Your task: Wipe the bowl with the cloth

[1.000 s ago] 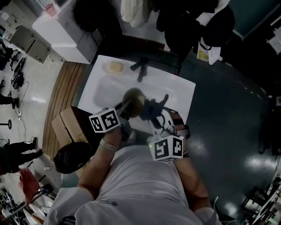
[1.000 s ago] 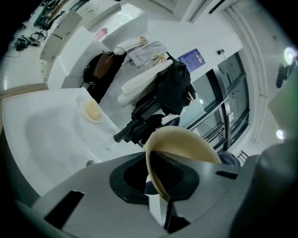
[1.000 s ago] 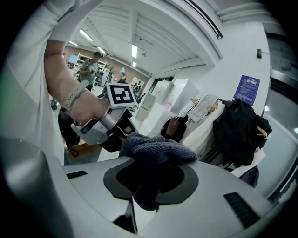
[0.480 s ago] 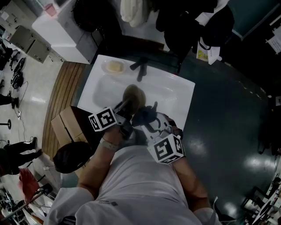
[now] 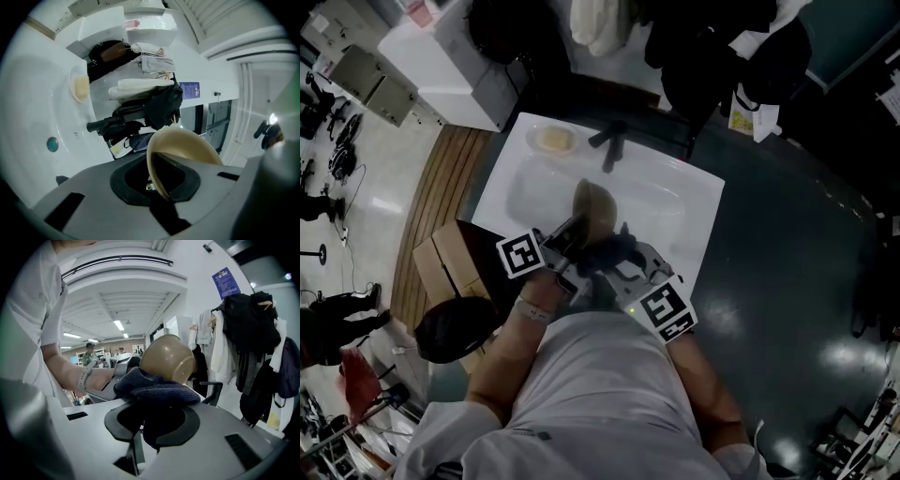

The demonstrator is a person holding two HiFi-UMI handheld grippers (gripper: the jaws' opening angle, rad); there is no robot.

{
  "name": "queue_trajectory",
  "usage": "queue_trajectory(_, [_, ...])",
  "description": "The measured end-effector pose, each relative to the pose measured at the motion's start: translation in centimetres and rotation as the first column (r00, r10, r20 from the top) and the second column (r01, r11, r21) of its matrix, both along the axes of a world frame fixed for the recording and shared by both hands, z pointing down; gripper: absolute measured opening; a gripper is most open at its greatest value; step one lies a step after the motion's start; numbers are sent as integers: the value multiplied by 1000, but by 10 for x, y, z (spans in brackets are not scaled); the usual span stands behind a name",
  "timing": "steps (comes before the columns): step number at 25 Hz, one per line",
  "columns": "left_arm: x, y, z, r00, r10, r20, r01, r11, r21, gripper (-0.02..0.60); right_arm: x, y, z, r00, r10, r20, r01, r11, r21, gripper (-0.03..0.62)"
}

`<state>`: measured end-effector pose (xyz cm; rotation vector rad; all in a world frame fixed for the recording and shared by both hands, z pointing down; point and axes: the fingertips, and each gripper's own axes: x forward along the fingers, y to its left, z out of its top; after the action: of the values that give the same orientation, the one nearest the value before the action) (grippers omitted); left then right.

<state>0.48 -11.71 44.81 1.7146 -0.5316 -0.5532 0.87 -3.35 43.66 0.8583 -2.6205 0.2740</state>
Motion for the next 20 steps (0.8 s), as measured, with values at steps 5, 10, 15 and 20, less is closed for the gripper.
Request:
queue_trajectory(5, [7,9,-10,996,76,-46,-74,996,43,34,11,-11,6,997,57,58,-55,998,-37,75])
queue_trajectory(10, [20,23,-17,977,210,-35,-205,973,108,34,16,-18,13,998,63,21,-62,998,-24,75])
queue_trajectory(15, [27,31,-10,951,305,43,-308,942,136,34,22,-21,19,998,64,-28,-65,998,-13,75])
queue_trajectory(20, [30,38,-8,921,376,100,-387,910,147,34,24,-20,24,993,52,-110,-52,999,9,75])
